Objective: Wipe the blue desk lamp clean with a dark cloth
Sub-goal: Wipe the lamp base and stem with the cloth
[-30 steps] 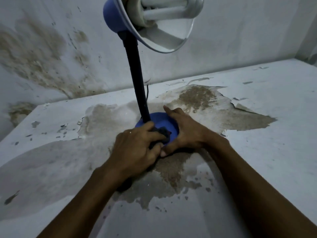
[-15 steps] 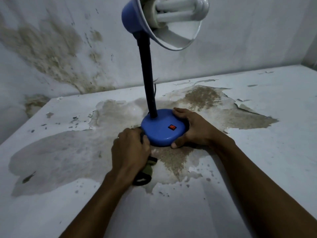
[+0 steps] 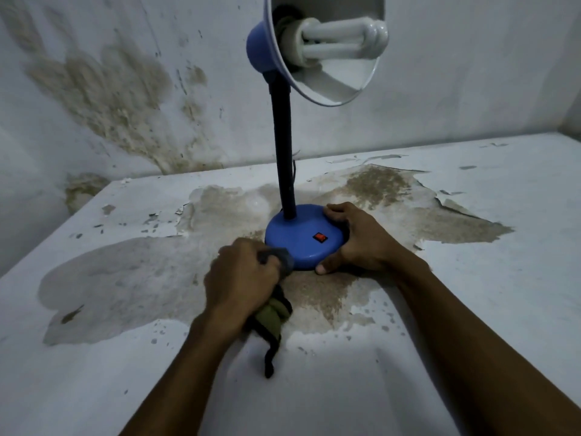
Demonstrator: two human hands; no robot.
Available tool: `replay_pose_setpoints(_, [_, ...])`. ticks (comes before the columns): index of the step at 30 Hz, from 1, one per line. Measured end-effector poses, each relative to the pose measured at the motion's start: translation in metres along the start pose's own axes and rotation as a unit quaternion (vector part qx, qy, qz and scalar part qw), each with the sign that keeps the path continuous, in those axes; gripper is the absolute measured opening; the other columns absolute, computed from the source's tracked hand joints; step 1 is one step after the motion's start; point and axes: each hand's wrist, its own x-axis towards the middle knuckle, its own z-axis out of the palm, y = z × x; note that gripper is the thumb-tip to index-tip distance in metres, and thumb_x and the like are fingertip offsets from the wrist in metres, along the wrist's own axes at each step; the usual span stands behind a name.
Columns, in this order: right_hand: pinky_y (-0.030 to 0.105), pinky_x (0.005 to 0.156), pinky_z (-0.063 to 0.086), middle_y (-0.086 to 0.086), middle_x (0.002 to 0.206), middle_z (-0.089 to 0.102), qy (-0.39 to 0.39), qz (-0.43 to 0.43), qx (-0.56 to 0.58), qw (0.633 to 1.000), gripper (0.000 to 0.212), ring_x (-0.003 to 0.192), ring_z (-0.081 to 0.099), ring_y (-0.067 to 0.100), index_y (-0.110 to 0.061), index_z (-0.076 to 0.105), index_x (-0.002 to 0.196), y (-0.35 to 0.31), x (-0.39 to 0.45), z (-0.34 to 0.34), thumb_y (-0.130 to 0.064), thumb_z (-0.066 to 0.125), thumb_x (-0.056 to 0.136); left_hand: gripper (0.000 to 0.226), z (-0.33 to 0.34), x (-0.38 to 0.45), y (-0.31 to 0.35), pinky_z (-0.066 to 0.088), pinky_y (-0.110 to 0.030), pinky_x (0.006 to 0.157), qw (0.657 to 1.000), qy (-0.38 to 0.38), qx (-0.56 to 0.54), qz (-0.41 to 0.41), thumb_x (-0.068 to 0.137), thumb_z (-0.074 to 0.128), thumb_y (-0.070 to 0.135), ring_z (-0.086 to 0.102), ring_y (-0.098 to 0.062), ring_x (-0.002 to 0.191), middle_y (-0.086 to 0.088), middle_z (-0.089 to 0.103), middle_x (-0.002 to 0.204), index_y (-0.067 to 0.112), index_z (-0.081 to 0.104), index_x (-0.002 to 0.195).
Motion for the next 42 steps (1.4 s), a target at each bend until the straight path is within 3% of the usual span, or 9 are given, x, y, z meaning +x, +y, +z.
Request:
replay_pose_setpoints(5, [0.000, 0.073, 0.041, -0.012, 0.126, 0.043, 0.052, -0.015, -0.044, 0.998, 0.120, 0.112, 0.047, 0.004, -0.009, 0.046, 0.145, -0.008, -0.005, 0.007, -0.031, 0.100, 0.041, 0.022, 0.000, 0.020, -0.008, 0.049, -0.035, 0.067, 0.997, 0.032, 0.047, -0.060, 0.089, 0.056, 0.030, 0.064, -0.035, 0.082, -0.013, 0.069, 0.091, 0.014, 0.071, 0.092])
replay_pose_setpoints(11, [0.034, 0.089, 0.052, 0.003, 0.119, 0.050, 0.088, -0.023, -0.133, 0.987, 0.106, 0.105, 0.054, 0.021, -0.003, 0.059, 0.128, -0.019, -0.010, 0.011, -0.046, 0.097, 0.039, 0.022, 0.012, -0.008, 0.012, 0.047, -0.035, 0.073, 0.993, 0.022, 0.113, 0.018, 0.093, 0.052, 0.030, 0.063, -0.029, 0.093, -0.007, 0.066, 0.103, 0.018, 0.067, 0.102])
replay_pose_setpoints(16, [0.042, 0.079, 0.054, 0.010, 0.107, 0.048, 0.077, -0.017, -0.204, 0.976, 0.084, 0.089, 0.053, 0.026, -0.001, 0.066, 0.105, -0.023, -0.008, 0.014, -0.052, 0.093, 0.043, 0.021, 0.012, -0.015, 0.021, 0.034, -0.027, 0.051, 0.994, -0.026, 0.082, 0.062, 0.090, 0.054, 0.026, 0.053, -0.019, 0.064, -0.001, 0.056, 0.071, 0.017, 0.054, 0.071])
replay_pose_setpoints(24, [0.032, 0.085, 0.055, 0.010, 0.120, 0.057, -0.001, 0.015, -0.124, 0.992, 0.071, 0.106, 0.061, 0.024, -0.009, 0.064, 0.124, -0.022, -0.016, -0.004, -0.022, 0.086, 0.057, 0.022, 0.015, -0.008, 0.013, 0.047, -0.031, 0.057, 0.972, -0.105, -0.184, 0.098, 0.090, 0.063, 0.022, 0.060, -0.014, 0.057, -0.003, 0.066, 0.063, 0.017, 0.072, 0.071])
replay_pose_setpoints(28, [0.021, 0.071, 0.052, 0.001, 0.099, 0.072, 0.170, 0.024, 0.042, 0.984, 0.031, 0.094, 0.069, 0.016, -0.017, 0.076, 0.100, -0.026, -0.035, -0.003, -0.017, 0.079, 0.070, 0.024, 0.013, -0.010, 0.018, 0.059, -0.039, 0.073, 0.953, -0.004, -0.299, 0.050, 0.095, 0.061, 0.031, 0.070, -0.013, 0.071, -0.001, 0.074, 0.075, 0.017, 0.076, 0.082])
replay_pose_setpoints(31, [0.029, 0.061, 0.055, -0.005, 0.071, 0.069, 0.177, 0.037, 0.191, 0.965, 0.030, 0.067, 0.070, 0.012, -0.011, 0.071, 0.087, -0.053, -0.048, -0.002, -0.041, 0.071, 0.087, 0.041, 0.013, -0.011, 0.034, 0.058, -0.047, 0.087, 0.918, -0.039, -0.394, -0.021, 0.094, 0.051, 0.056, 0.073, -0.017, 0.086, -0.001, 0.077, 0.088, 0.023, 0.075, 0.091])
replay_pose_setpoints(36, [0.029, 0.072, 0.061, 0.002, 0.108, 0.072, 0.060, 0.059, 0.270, 0.959, 0.060, 0.090, 0.074, 0.013, -0.022, 0.060, 0.125, -0.067, -0.059, 0.006, -0.037, 0.083, 0.072, 0.049, 0.000, -0.006, 0.060, 0.060, -0.046, 0.080, 0.763, -0.153, -0.623, -0.086, 0.098, 0.036, 0.058, 0.072, -0.030, 0.095, -0.012, 0.072, 0.105, 0.019, 0.054, 0.121])
replay_pose_setpoints(40, [0.032, 0.047, 0.051, 0.014, 0.093, 0.075, 0.102, 0.093, 0.346, 0.928, 0.030, 0.062, 0.069, 0.031, -0.013, 0.067, 0.117, -0.060, -0.056, -0.011, -0.019, 0.072, 0.088, 0.032, -0.010, 0.008, 0.045, 0.057, -0.034, 0.053, 0.872, -0.114, -0.476, -0.025, 0.098, 0.055, 0.036, 0.074, -0.030, 0.075, -0.011, 0.070, 0.105, 0.022, 0.046, 0.126])
replay_pose_setpoints(42, [0.028, 0.040, 0.046, 0.019, 0.079, 0.069, 0.142, 0.133, 0.371, 0.908, 0.020, 0.050, 0.061, 0.029, -0.004, 0.068, 0.107, -0.053, -0.051, -0.023, -0.017, 0.066, 0.092, 0.054, -0.010, 0.020, 0.025, 0.058, -0.034, 0.068, 0.940, -0.019, -0.341, -0.011, 0.085, 0.074, 0.038, 0.070, -0.024, 0.092, -0.004, 0.068, 0.113, 0.024, 0.047, 0.130])
